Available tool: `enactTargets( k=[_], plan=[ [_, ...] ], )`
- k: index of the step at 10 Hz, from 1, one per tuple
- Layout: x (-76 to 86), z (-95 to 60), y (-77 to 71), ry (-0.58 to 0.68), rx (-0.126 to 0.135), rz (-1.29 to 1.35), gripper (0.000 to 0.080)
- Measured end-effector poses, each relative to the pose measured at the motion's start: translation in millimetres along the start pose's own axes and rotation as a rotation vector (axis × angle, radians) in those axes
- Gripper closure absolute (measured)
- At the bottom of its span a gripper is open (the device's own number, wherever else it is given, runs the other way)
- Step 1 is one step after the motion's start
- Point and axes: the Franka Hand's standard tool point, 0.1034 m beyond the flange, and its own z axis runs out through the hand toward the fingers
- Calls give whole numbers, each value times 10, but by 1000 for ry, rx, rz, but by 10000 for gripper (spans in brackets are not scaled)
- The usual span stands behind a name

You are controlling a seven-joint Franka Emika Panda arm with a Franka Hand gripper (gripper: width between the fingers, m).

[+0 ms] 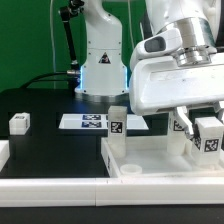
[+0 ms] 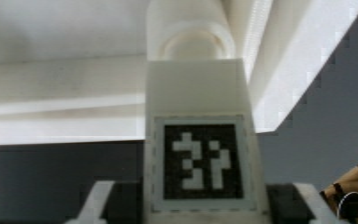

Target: Assemble square table

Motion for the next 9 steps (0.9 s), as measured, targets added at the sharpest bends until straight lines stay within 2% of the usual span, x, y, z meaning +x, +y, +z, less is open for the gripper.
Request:
enactTargets(
  k=[2, 3, 4, 5, 9],
  plan=[
    [-22, 14, -4, -19, 5, 1, 504],
    [-23, 15, -4, -19, 5, 1, 276],
    [-26, 16, -4, -20, 5, 1, 276],
    [-29, 18, -4, -20, 5, 1, 177],
    [-33, 20, -4, -21, 5, 1, 151]
  ],
)
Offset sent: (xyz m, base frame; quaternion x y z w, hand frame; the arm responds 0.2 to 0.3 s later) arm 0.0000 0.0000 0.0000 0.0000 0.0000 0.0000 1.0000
